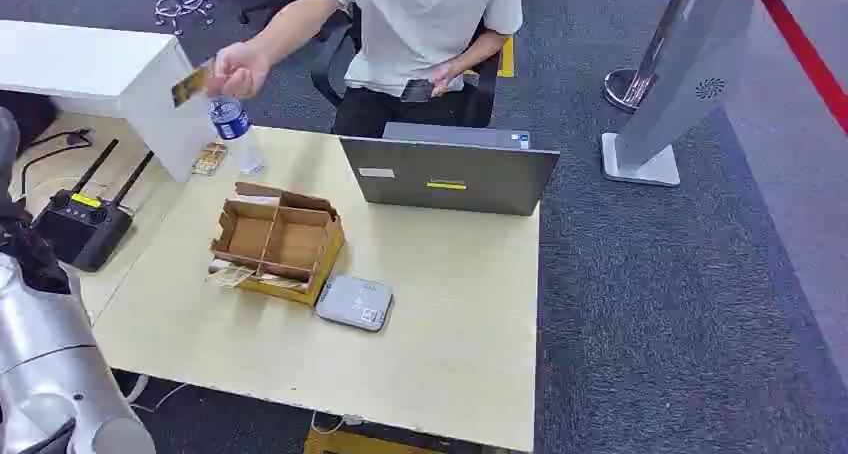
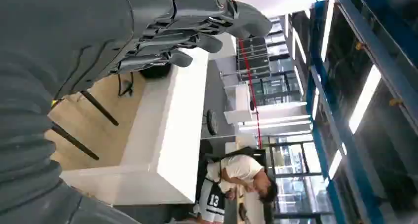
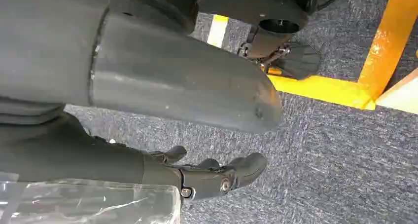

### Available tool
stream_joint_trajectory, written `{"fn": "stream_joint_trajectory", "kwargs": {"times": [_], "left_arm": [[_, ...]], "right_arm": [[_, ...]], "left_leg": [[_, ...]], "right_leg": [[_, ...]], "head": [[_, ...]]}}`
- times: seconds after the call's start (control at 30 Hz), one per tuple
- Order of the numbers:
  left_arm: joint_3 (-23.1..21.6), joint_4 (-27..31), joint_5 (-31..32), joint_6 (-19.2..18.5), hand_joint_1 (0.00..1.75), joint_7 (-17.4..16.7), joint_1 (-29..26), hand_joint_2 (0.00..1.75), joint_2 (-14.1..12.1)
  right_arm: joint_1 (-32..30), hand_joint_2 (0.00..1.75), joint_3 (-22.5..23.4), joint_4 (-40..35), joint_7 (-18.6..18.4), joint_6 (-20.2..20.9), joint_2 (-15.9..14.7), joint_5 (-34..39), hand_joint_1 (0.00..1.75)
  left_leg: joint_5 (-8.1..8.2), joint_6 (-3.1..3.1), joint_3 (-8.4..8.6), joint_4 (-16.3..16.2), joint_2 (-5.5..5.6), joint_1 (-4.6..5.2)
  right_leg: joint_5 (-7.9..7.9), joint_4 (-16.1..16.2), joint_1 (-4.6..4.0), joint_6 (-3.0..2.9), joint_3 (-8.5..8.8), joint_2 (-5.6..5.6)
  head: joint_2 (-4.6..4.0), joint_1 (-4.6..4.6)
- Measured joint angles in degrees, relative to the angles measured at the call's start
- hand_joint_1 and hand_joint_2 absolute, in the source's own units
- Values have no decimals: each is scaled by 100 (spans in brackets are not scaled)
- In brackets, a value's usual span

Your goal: Pass the card to the sensor for recognition and then transmit it.

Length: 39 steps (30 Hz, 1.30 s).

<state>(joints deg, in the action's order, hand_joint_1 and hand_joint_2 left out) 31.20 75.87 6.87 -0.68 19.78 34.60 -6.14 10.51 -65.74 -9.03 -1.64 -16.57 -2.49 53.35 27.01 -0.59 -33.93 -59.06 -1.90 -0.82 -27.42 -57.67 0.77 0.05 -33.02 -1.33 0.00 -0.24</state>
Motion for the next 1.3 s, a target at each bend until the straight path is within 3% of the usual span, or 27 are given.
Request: {"fn": "stream_joint_trajectory", "kwargs": {"times": [0.57,0.6,1.3], "left_arm": [[-2022,-1115,2509,652,3,-645,1201,175,-247],[-2113,-1185,2662,693,175,-674,1267,175,-262],[-4412,-2772,5757,1766,175,-1393,2664,175,-601]], "right_arm": [[52,0,-439,22,-227,15,68,-90,0],[53,0,-470,24,-247,15,74,-90,0],[123,0,-1076,55,-525,15,190,-171,0]], "left_leg": [[0,0,-3,-1,1,0],[0,0,-3,-1,0,0],[-4,2,-5,-2,1,0]], "right_leg": [[3,-2,0,3,-1,0],[3,-2,0,3,-1,0],[5,-5,0,2,0,-1]], "head": [[0,-2],[0,2],[0,0]]}}
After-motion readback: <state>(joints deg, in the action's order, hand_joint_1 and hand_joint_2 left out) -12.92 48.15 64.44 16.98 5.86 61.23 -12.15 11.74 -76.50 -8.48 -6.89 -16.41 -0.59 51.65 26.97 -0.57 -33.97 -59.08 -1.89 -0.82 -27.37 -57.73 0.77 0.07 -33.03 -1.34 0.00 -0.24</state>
